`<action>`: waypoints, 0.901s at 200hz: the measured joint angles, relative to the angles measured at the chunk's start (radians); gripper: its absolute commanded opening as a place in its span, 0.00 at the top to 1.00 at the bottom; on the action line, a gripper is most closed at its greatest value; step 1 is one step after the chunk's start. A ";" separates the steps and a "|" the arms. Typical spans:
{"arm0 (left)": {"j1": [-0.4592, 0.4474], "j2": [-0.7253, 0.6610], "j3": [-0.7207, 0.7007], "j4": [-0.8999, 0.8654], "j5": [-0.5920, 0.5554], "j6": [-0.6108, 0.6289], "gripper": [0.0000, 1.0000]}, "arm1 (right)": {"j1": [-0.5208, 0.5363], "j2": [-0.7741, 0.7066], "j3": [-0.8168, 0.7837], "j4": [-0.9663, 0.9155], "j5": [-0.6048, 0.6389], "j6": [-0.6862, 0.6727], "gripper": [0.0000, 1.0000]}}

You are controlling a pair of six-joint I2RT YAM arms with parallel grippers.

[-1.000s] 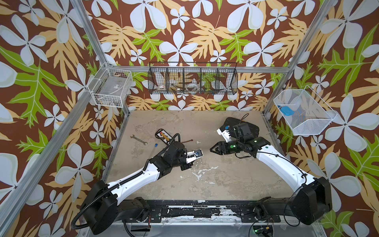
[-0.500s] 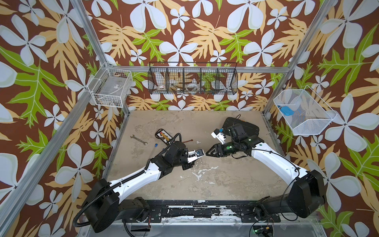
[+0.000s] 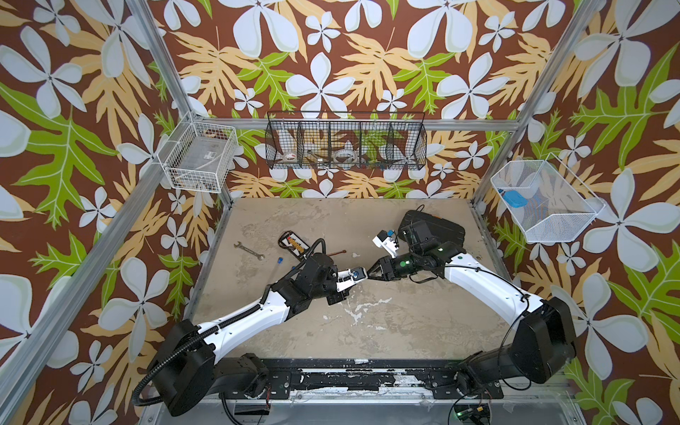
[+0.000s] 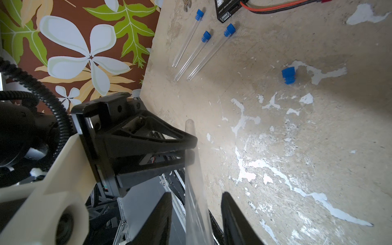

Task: Insert stoppers into test tubes
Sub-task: Pick up the test tube at the center of the board.

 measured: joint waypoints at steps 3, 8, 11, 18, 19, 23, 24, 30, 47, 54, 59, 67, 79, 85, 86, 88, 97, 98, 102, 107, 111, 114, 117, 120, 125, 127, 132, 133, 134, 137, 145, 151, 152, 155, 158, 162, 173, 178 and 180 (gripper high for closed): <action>0.000 0.000 0.000 0.000 0.000 0.000 1.00 | 0.000 0.001 0.000 0.000 0.000 0.005 0.62; -0.001 0.000 0.000 0.000 0.000 0.000 1.00 | 0.000 0.003 0.000 0.001 0.000 0.011 0.63; -0.001 0.000 0.000 0.000 0.000 0.000 1.00 | 0.001 0.004 0.001 0.001 0.000 0.011 0.63; -0.001 0.000 0.000 0.000 0.000 0.000 1.00 | 0.002 0.007 0.002 0.002 0.001 0.011 0.64; -0.001 0.000 0.000 0.000 0.000 0.000 1.00 | 0.002 0.008 0.002 0.003 0.001 0.011 0.64; -0.001 0.000 0.000 0.000 0.000 -0.001 1.00 | 0.002 0.010 0.002 0.003 0.001 0.011 0.65; -0.001 0.000 0.000 0.000 0.000 -0.001 1.00 | 0.003 0.010 0.002 0.003 0.002 0.011 0.65; -0.001 0.000 0.000 0.000 0.000 -0.003 1.00 | 0.004 0.012 0.002 0.003 0.002 0.011 0.66; -0.001 0.000 0.000 0.000 0.000 -0.003 1.00 | 0.008 0.017 0.001 0.003 0.005 0.011 0.68; -0.001 0.000 0.000 0.000 0.000 -0.003 1.00 | 0.010 0.018 0.000 0.003 0.005 0.011 0.69; -0.001 0.001 0.000 0.000 0.000 -0.003 1.00 | 0.010 0.019 0.000 0.003 0.006 0.011 0.69; -0.001 0.002 0.000 0.001 -0.001 -0.003 1.00 | 0.010 0.021 0.000 0.003 0.008 0.011 0.70; -0.001 0.004 0.000 0.000 -0.003 -0.003 1.00 | 0.010 0.024 0.000 0.003 0.008 0.011 0.72; -0.001 0.004 0.001 0.000 -0.004 -0.003 1.00 | 0.010 0.024 0.000 0.003 0.008 0.011 0.73; -0.001 0.004 0.001 -0.001 -0.004 -0.003 1.00 | 0.010 0.024 0.000 0.003 0.008 0.011 0.73; -0.001 0.004 0.002 -0.002 -0.004 -0.003 1.00 | 0.010 0.024 0.000 0.003 0.008 0.011 0.73; -0.001 0.005 0.003 -0.003 -0.004 -0.003 1.00 | 0.011 0.024 0.000 0.003 0.008 0.011 0.74; -0.001 0.005 0.003 -0.003 -0.004 -0.003 1.00 | 0.011 0.024 0.000 0.003 0.008 0.011 0.74; -0.001 0.006 0.003 -0.003 -0.004 -0.003 1.00 | 0.011 0.025 0.000 0.003 0.008 0.011 0.75; -0.001 0.007 0.003 -0.003 -0.004 -0.003 1.00 | 0.011 0.026 0.000 0.003 0.008 0.011 0.75; -0.001 0.008 0.003 -0.003 -0.004 -0.003 1.00 | 0.011 0.026 0.000 0.003 0.008 0.011 0.76; -0.001 0.008 0.003 -0.002 -0.004 -0.003 1.00 | 0.011 0.026 0.000 0.003 0.008 0.011 0.77; -0.001 0.009 0.003 -0.002 -0.004 -0.003 1.00 | 0.011 0.027 0.000 0.003 0.008 0.011 0.77; -0.001 0.010 0.003 -0.002 -0.004 -0.003 1.00 | 0.011 0.027 0.000 0.003 0.007 0.011 0.77; -0.001 0.010 0.003 -0.003 -0.005 -0.003 1.00 | 0.011 0.027 0.000 0.003 0.007 0.011 0.77; -0.001 0.010 0.003 -0.003 -0.005 -0.003 1.00 | 0.011 0.027 0.000 0.003 0.007 0.011 0.78; -0.001 0.010 0.003 -0.003 -0.005 -0.003 1.00 | 0.011 0.027 0.000 0.003 0.007 0.011 0.78; -0.001 0.010 0.003 -0.003 -0.005 -0.003 1.00 | 0.011 0.027 0.000 0.003 0.007 0.011 0.78; -0.001 0.010 0.003 -0.003 -0.005 -0.003 1.00 | 0.011 0.027 0.000 0.003 0.007 0.011 0.78; -0.001 0.010 0.003 -0.003 -0.006 -0.003 1.00 | 0.011 0.027 0.000 0.003 0.007 0.011 0.78; -0.001 0.011 0.004 -0.003 -0.007 -0.003 1.00 | 0.011 0.027 0.000 0.003 0.006 0.011 0.79; -0.001 0.011 0.004 -0.003 -0.007 -0.003 1.00 | 0.011 0.027 0.000 0.003 0.005 0.011 0.79; -0.001 0.011 0.004 -0.003 -0.007 -0.003 1.00 | 0.011 0.027 0.000 0.003 0.005 0.011 0.79; -0.001 0.011 0.005 -0.003 -0.007 -0.003 1.00 | 0.011 0.027 0.000 0.003 0.004 0.011 0.80; -0.001 0.011 0.005 -0.003 -0.007 -0.003 1.00 | 0.011 0.027 0.000 0.003 0.003 0.011 0.80; -0.001 0.012 0.005 -0.003 -0.007 -0.003 1.00 | 0.011 0.027 0.000 0.003 0.003 0.012 0.80; -0.001 0.013 0.005 -0.003 -0.007 -0.003 1.00 | 0.011 0.027 0.000 0.003 0.000 0.014 0.81; -0.001 0.013 0.005 -0.003 -0.007 -0.003 1.00 | 0.011 0.027 -0.001 0.003 -0.003 0.014 0.81; -0.001 0.013 0.005 -0.003 -0.007 -0.003 1.00 | 0.011 0.027 -0.001 0.003 -0.004 0.014 0.82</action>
